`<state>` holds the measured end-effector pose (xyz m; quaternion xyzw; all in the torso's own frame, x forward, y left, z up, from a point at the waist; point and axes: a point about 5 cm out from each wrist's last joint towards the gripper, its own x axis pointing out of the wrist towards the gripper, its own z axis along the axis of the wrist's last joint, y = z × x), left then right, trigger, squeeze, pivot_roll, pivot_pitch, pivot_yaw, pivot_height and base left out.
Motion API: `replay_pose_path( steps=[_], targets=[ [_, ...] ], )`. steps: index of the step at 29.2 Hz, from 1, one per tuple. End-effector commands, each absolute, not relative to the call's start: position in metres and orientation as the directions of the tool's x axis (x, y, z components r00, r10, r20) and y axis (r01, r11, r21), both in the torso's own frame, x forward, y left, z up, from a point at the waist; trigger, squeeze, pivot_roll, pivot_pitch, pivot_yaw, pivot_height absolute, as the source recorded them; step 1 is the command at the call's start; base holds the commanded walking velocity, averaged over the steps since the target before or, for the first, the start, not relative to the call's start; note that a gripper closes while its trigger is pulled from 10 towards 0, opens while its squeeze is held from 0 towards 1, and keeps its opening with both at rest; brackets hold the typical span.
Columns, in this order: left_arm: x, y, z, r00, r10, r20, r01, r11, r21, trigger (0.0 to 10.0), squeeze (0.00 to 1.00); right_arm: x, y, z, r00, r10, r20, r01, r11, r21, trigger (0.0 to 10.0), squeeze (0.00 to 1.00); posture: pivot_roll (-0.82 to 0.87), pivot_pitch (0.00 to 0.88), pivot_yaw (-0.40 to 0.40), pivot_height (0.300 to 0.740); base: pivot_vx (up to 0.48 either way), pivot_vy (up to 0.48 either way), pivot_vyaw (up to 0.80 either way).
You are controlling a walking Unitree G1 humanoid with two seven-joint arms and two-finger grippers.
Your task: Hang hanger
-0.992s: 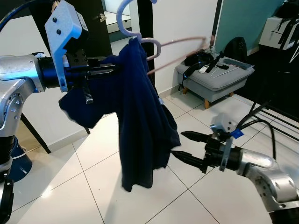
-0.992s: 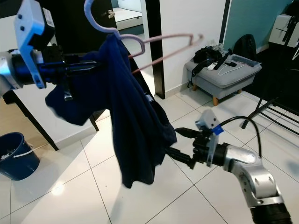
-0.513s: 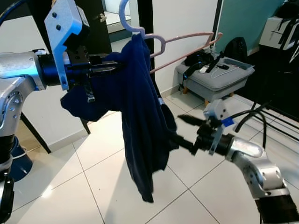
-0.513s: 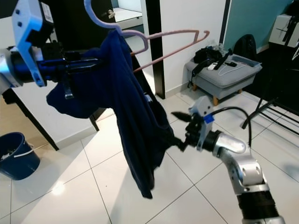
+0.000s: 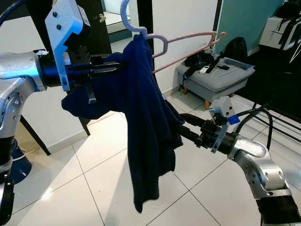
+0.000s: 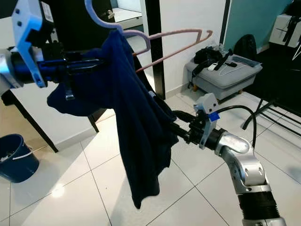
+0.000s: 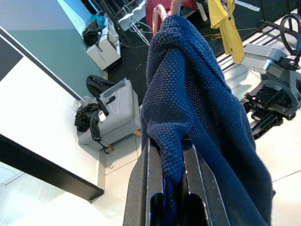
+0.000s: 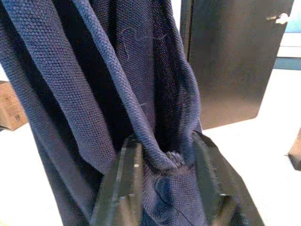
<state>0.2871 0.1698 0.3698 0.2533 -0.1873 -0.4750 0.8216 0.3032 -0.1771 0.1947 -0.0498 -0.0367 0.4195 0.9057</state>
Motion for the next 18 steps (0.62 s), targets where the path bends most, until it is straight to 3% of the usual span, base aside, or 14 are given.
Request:
replay_pose_path(
  steps=[1,18],
  targets=[
    [0.282,0.172,0.38,0.48,-0.871,0.102,0.656,0.434,0.617,10.0,0.0,0.304,-0.176,0.199,0.639,0.767,0.062,-0.758,0.641,-0.118,0.0,0.0,-0.05,0.0,0.1,0.74,0.0,0.0,0.0],
    [0.29,0.201,0.365,0.553,-0.833,-0.003,0.651,0.43,0.626,10.0,0.0,0.316,-0.202,0.208,0.749,0.661,0.049,-0.638,0.739,-0.218,0.0,0.0,-0.06,0.0,0.097,0.74,0.0,0.0,0.0]
  ],
)
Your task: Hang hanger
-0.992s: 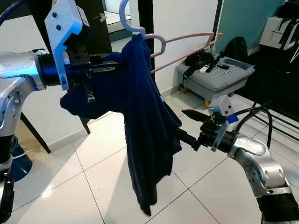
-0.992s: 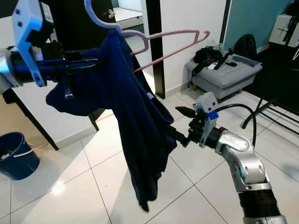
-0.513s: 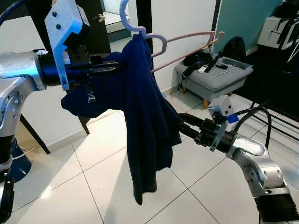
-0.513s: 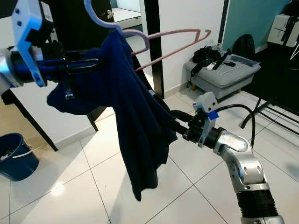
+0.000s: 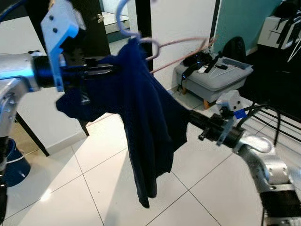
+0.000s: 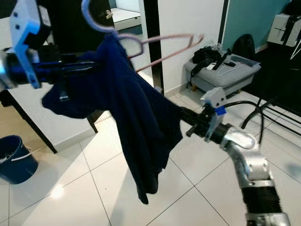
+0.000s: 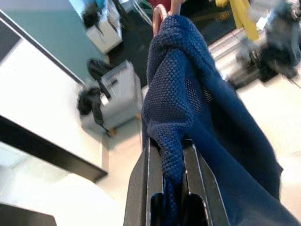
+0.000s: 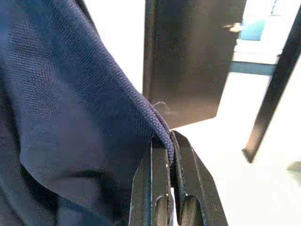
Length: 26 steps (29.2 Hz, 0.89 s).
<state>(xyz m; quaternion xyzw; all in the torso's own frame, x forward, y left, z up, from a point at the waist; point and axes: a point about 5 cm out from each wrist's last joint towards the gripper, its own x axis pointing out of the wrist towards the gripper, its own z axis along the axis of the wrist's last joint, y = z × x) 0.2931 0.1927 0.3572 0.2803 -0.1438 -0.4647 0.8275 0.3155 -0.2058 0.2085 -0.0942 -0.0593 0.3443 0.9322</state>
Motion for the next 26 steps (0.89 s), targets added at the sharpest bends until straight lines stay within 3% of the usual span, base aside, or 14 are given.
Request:
replay_pose_path(
  steps=[1,3,10,12,18,24,26],
  targets=[
    [0.289,0.21,0.355,0.555,-0.827,-0.089,0.677,0.386,0.626,10.0,0.0,0.321,-0.213,0.211,0.791,0.612,0.014,-0.582,0.759,-0.293,0.0,0.0,-0.06,0.0,0.096,0.74,0.0,0.0,0.0],
    [0.286,0.222,0.34,0.546,-0.812,-0.207,0.725,0.334,0.602,10.0,0.0,0.326,-0.227,0.216,0.835,0.55,-0.012,-0.511,0.767,-0.388,0.0,0.0,-0.05,0.0,0.095,0.74,0.0,0.0,0.0],
    [0.273,0.237,0.315,0.473,-0.794,-0.382,0.828,0.253,0.5,10.0,0.0,0.331,-0.239,0.239,0.869,0.492,0.046,-0.421,0.785,-0.454,0.0,0.0,-0.05,0.0,0.092,0.74,0.0,0.0,0.0],
    [0.273,0.237,0.315,0.473,-0.794,-0.382,0.828,0.253,0.5,10.0,0.0,0.331,-0.239,0.239,0.869,0.492,0.046,-0.421,0.785,-0.454,0.0,0.0,-0.05,0.0,0.092,0.74,0.0,0.0,0.0],
    [0.266,0.233,0.292,0.366,-0.816,-0.448,0.901,0.189,0.391,10.0,0.0,0.331,-0.226,0.245,0.841,0.533,0.089,-0.44,0.771,-0.461,0.0,0.0,-0.04,0.0,0.095,0.74,0.0,0.0,0.0],
    [0.27,0.227,0.281,0.37,-0.817,-0.442,0.899,0.194,0.394,10.0,0.0,0.331,-0.218,0.251,0.818,0.564,0.115,-0.457,0.758,-0.465,0.0,0.0,-0.05,0.0,0.097,0.74,0.0,0.0,0.0],
    [0.277,0.221,0.273,0.411,-0.807,-0.424,0.879,0.227,0.419,10.0,0.0,0.329,-0.209,0.255,0.791,0.596,0.139,-0.484,0.749,-0.453,0.0,0.0,-0.05,0.0,0.098,0.74,0.0,0.0,0.0]
  ],
)
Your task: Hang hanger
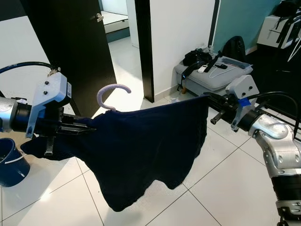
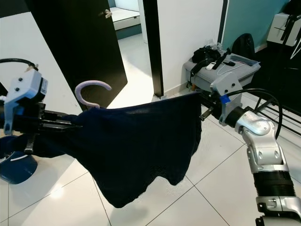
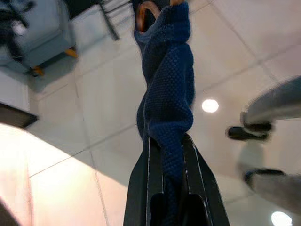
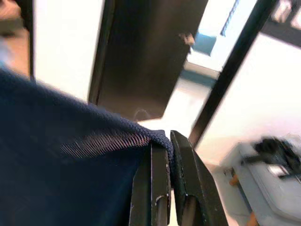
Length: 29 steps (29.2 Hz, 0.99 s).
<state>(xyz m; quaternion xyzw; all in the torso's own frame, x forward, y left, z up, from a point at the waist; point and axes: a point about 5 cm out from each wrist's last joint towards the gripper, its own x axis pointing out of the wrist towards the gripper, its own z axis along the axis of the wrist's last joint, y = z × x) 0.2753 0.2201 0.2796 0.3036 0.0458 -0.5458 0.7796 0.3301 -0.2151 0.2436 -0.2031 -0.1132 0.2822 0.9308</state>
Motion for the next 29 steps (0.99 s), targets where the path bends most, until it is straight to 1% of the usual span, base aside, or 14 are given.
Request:
replay_pose_path(
  steps=[1,2,3,5,6,7,11,16,18,21,22,23,26,29],
  targets=[
    [0.277,0.221,0.273,0.411,-0.807,-0.424,0.879,0.227,0.419,10.0,0.0,0.329,-0.209,0.255,0.791,0.596,0.139,-0.484,0.749,-0.453,0.0,0.0,-0.05,0.0,0.098,0.74,0.0,0.0,0.0],
    [0.285,0.215,0.267,0.459,-0.793,-0.401,0.854,0.268,0.446,10.0,0.0,0.327,-0.198,0.259,0.758,0.629,0.174,-0.516,0.741,-0.431,0.0,0.0,-0.05,0.0,0.098,0.74,0.0,0.0,0.0],
    [0.285,0.215,0.267,0.459,-0.793,-0.401,0.854,0.268,0.446,10.0,0.0,0.327,-0.198,0.259,0.758,0.629,0.174,-0.516,0.741,-0.431,0.0,0.0,-0.05,0.0,0.098,0.74,0.0,0.0,0.0],
    [0.301,0.207,0.254,0.572,-0.742,-0.35,0.788,0.378,0.486,10.0,0.0,0.322,-0.177,0.267,0.691,0.682,0.24,-0.578,0.72,-0.383,0.0,0.0,-0.05,0.0,0.098,0.74,0.0,0.0,0.0],
    [0.301,0.207,0.254,0.572,-0.742,-0.35,0.788,0.378,0.486,10.0,0.0,0.322,-0.177,0.267,0.691,0.682,0.24,-0.578,0.72,-0.383,0.0,0.0,-0.05,0.0,0.098,0.74,0.0,0.0,0.0],
    [0.306,0.205,0.251,0.613,-0.721,-0.323,0.759,0.424,0.494,10.0,0.0,0.32,-0.171,0.27,0.669,0.696,0.261,-0.599,0.713,-0.366,0.0,0.0,-0.05,0.0,0.098,0.74,0.0,0.0,0.0],
    [0.312,0.204,0.249,0.668,-0.692,-0.274,0.716,0.496,0.491,10.0,0.0,0.318,-0.167,0.271,0.65,0.709,0.272,-0.618,0.702,-0.353,0.0,0.0,-0.05,0.0,0.098,0.74,0.0,0.0,0.0],
    [0.318,0.21,0.254,0.731,-0.648,-0.215,0.652,0.569,0.501,10.0,0.0,0.316,-0.166,0.268,0.643,0.722,0.254,-0.634,0.688,-0.353,0.0,0.0,-0.05,0.0,0.098,0.74,0.0,0.0,0.0],
    [0.318,0.21,0.254,0.731,-0.648,-0.215,0.652,0.569,0.501,10.0,0.0,0.316,-0.166,0.268,0.643,0.722,0.254,-0.634,0.688,-0.353,0.0,0.0,-0.05,0.0,0.098,0.74,0.0,0.0,0.0],
    [0.328,0.242,0.274,0.862,-0.491,-0.124,0.467,0.674,0.573,10.0,0.0,0.311,-0.178,0.255,0.66,0.731,0.174,-0.649,0.671,-0.359,0.0,0.0,-0.06,0.0,0.094,0.74,0.0,0.0,0.0],
    [0.328,0.242,0.274,0.862,-0.491,-0.124,0.467,0.674,0.573,10.0,0.0,0.311,-0.178,0.255,0.66,0.731,0.174,-0.649,0.671,-0.359,0.0,0.0,-0.06,0.0,0.094,0.74,0.0,0.0,0.0],
    [0.33,0.249,0.28,0.888,-0.45,-0.096,0.413,0.687,0.598,10.0,0.0,0.309,-0.181,0.251,0.665,0.732,0.151,-0.653,0.667,-0.359,0.0,0.0,-0.05,0.0,0.092,0.74,0.0,0.0,0.0],
    [0.33,0.249,0.28,0.888,-0.45,-0.096,0.413,0.687,0.598,10.0,0.0,0.309,-0.181,0.251,0.665,0.732,0.151,-0.653,0.667,-0.359,0.0,0.0,-0.05,0.0,0.092,0.74,0.0,0.0,0.0],
    [0.33,0.261,0.293,0.922,-0.387,-0.025,0.314,0.706,0.635,10.0,0.0,0.307,-0.192,0.241,0.693,0.717,0.074,-0.649,0.665,-0.369,0.0,0.0,-0.05,0.0,0.091,0.74,0.0,0.0,0.0]
  ],
)
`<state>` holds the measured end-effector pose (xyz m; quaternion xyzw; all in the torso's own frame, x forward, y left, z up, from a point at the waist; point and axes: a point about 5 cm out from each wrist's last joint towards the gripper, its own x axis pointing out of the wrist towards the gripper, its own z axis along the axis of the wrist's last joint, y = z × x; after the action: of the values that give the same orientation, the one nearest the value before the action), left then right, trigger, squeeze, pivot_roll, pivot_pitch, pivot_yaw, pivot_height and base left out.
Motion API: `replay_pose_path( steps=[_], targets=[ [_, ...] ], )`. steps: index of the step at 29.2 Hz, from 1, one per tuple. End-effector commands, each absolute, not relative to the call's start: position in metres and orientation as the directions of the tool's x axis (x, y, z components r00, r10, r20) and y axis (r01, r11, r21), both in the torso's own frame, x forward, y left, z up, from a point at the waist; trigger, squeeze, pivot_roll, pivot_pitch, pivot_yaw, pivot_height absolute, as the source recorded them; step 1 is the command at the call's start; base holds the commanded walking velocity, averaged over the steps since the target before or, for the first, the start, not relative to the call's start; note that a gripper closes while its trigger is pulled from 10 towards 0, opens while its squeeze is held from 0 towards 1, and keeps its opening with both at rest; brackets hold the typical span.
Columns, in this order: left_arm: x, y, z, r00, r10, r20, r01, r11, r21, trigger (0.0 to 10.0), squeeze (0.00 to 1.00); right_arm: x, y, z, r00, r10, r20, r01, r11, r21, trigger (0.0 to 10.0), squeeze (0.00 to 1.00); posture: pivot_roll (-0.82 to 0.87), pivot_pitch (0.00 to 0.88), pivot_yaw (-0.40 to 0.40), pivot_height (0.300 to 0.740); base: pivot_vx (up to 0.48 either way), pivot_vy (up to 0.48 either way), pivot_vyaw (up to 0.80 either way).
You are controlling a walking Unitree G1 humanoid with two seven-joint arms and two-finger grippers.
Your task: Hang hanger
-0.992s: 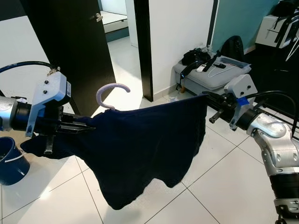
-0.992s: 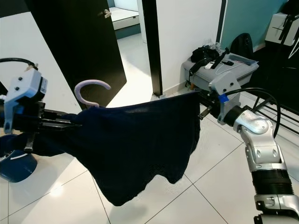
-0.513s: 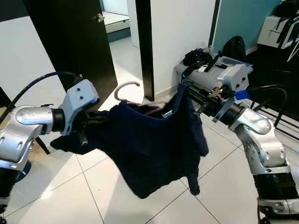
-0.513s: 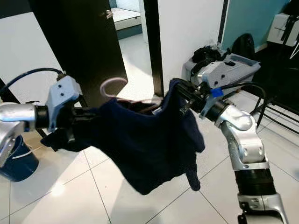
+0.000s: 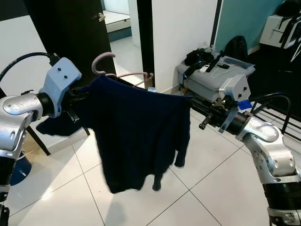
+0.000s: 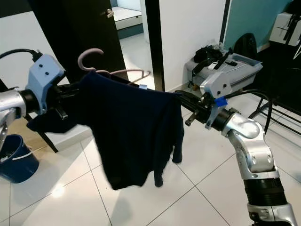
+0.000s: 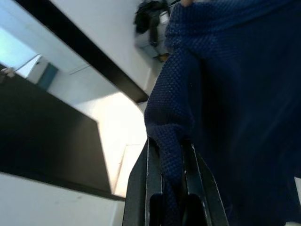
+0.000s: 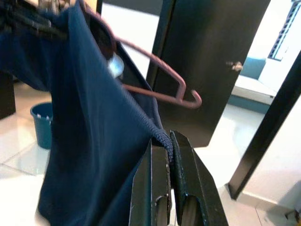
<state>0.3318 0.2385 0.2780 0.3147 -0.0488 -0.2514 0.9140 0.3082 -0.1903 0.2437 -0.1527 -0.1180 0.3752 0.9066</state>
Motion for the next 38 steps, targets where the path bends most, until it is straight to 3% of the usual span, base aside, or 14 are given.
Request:
replay_pose_path(
  steps=[1,6,10,12,13,14,15,16,23,26,31,38],
  targets=[
    [0.33,0.261,0.293,0.922,-0.387,-0.025,0.314,0.706,0.635,10.0,0.0,0.307,-0.192,0.241,0.693,0.717,0.074,-0.649,0.665,-0.369,0.0,0.0,-0.05,0.0,0.091,0.74,0.0,0.0,0.0],
    [0.328,0.256,0.301,0.905,-0.424,0.047,0.318,0.745,0.587,10.0,0.0,0.308,-0.198,0.234,0.716,0.698,0.027,-0.636,0.667,-0.388,0.0,0.0,-0.05,0.0,0.089,0.74,0.0,0.0,0.0],
    [0.315,0.232,0.309,0.775,-0.617,0.136,0.499,0.73,0.467,10.0,0.0,0.31,-0.198,0.235,0.727,0.686,0.032,-0.622,0.678,-0.391,0.0,0.0,-0.05,0.0,0.088,0.74,0.0,0.0,0.0],
    [0.311,0.229,0.31,0.741,-0.655,0.15,0.535,0.711,0.457,10.0,0.0,0.31,-0.198,0.236,0.73,0.683,0.033,-0.619,0.681,-0.392,0.0,0.0,-0.05,0.0,0.088,0.74,0.0,0.0,0.0],
    [0.3,0.221,0.309,0.654,-0.743,0.138,0.625,0.635,0.454,10.0,0.0,0.311,-0.2,0.237,0.738,0.673,0.038,-0.608,0.689,-0.393,0.0,0.0,-0.05,0.0,0.088,0.74,0.0,0.0,0.0],
    [0.3,0.221,0.309,0.654,-0.743,0.138,0.625,0.635,0.454,10.0,0.0,0.311,-0.2,0.237,0.738,0.673,0.038,-0.608,0.689,-0.393,0.0,0.0,-0.05,0.0,0.088,0.74,0.0,0.0,0.0],
    [0.292,0.215,0.308,0.587,-0.799,0.128,0.682,0.573,0.454,10.0,0.0,0.312,-0.201,0.238,0.744,0.667,0.042,-0.601,0.695,-0.395,0.0,0.0,-0.05,0.0,0.088,0.74,0.0,0.0,0.0],
    [0.278,0.209,0.299,0.476,-0.878,0.045,0.783,0.447,0.432,10.0,0.0,0.314,-0.204,0.241,0.757,0.651,0.051,-0.582,0.708,-0.401,0.0,0.0,-0.05,0.0,0.088,0.74,0.0,0.0,0.0],
    [0.255,0.213,0.275,0.321,-0.93,-0.178,0.891,0.233,0.39,10.0,0.0,0.317,-0.212,0.249,0.786,0.613,0.079,-0.533,0.738,-0.415,0.0,0.0,-0.06,0.0,0.087,0.74,0.0,0.0,0.0],
    [0.256,0.222,0.268,0.35,-0.899,-0.265,0.89,0.231,0.393,10.0,0.0,0.318,-0.22,0.257,0.801,0.589,0.106,-0.501,0.756,-0.421,0.0,0.0,-0.06,0.0,0.087,0.74,0.0,0.0,0.0],
    [0.256,0.224,0.268,0.357,-0.893,-0.274,0.891,0.238,0.387,10.0,0.0,0.318,-0.223,0.259,0.804,0.583,0.115,-0.492,0.762,-0.421,0.0,0.0,-0.06,0.0,0.087,0.74,0.0,0.0,0.0],
    [0.247,0.221,0.261,0.293,-0.904,-0.311,0.923,0.183,0.338,10.0,0.0,0.319,-0.217,0.265,0.784,0.603,0.148,-0.503,0.756,-0.419,0.0,0.0,-0.06,0.0,0.085,0.74,0.0,0.0,0.0]
  ],
)
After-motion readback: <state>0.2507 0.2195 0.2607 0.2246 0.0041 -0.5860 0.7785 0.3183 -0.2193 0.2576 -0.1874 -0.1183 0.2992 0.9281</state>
